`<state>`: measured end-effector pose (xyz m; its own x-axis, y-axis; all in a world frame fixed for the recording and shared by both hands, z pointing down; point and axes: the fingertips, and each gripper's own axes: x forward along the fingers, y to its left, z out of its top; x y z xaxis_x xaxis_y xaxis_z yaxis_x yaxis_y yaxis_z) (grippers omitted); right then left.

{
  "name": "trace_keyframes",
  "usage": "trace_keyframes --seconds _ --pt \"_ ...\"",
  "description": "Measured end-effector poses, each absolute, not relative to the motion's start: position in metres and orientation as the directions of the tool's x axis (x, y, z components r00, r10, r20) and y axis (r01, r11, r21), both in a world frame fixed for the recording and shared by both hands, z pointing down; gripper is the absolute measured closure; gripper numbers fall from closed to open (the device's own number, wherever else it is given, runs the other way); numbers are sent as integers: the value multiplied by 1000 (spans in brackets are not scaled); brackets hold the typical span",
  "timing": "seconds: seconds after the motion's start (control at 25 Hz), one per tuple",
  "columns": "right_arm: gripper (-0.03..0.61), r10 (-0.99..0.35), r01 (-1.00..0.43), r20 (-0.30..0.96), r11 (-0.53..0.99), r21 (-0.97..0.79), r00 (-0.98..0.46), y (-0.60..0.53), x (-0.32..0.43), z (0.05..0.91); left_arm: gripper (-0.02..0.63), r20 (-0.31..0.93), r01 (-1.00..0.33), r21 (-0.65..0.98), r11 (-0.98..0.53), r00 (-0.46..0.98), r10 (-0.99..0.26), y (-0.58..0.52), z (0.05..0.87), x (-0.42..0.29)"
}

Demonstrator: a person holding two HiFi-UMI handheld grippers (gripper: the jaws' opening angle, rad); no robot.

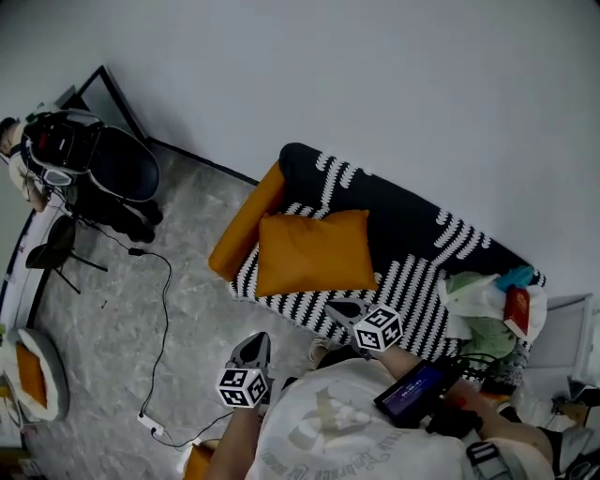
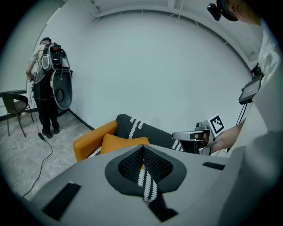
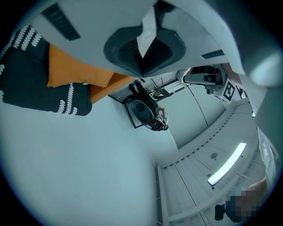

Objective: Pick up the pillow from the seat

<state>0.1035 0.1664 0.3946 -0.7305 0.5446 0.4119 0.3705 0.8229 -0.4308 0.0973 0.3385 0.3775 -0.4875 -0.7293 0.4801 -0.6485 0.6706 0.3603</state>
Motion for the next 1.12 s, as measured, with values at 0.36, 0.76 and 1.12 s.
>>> trace_keyframes --seconds 0.36,0.76,1.12 --pt "566 500 303 450 845 -441 -740 124 55 405 604 501 -674 370 640 -435 -748 295 381 34" --pt "566 452 267 459 871 -413 -765 81 21 407 604 489 -718 369 590 -390 -780 246 381 -32" --pt "566 347 133 478 895 -425 -807 53 10 419 604 508 -781 377 498 -276 -816 212 387 -68"
